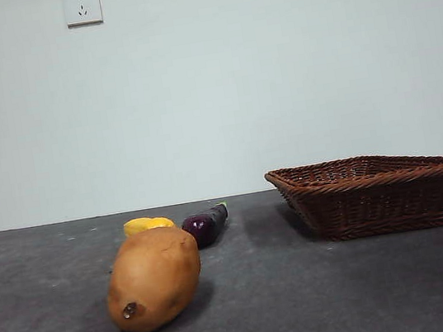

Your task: Help me put the vegetables on the table into the basket

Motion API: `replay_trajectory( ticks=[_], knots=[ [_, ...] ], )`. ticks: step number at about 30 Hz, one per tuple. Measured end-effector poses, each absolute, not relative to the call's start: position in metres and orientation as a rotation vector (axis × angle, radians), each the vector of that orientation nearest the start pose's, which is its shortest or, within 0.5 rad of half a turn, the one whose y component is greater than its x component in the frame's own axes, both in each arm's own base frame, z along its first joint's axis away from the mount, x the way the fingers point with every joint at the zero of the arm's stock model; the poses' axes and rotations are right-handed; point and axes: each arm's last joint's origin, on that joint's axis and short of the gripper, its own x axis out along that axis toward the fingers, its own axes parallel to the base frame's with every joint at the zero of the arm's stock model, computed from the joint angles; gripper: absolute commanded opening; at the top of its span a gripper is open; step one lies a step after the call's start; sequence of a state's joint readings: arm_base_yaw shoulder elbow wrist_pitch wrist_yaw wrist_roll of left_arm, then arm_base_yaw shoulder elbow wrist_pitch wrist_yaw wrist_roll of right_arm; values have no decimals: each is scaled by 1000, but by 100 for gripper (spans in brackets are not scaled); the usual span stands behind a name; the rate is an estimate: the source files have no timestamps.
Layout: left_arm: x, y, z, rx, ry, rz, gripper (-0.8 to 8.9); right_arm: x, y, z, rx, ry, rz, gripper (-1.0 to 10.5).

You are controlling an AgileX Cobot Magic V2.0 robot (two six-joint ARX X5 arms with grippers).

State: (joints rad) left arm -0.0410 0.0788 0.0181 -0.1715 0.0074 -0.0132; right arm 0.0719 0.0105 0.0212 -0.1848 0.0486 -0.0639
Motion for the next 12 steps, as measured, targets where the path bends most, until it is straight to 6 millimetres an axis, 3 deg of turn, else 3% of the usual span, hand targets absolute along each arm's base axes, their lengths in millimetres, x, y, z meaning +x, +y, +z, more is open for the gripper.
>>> replay_trajectory(
  ticks=[4,12],
  knots=[
    [99,-4,147,-9,232,-47,-3,95,6,152,-52,173,31,0],
    [99,-4,147,-16,233,-46,-4,95,6,152,182,177,22,-2]
  ],
)
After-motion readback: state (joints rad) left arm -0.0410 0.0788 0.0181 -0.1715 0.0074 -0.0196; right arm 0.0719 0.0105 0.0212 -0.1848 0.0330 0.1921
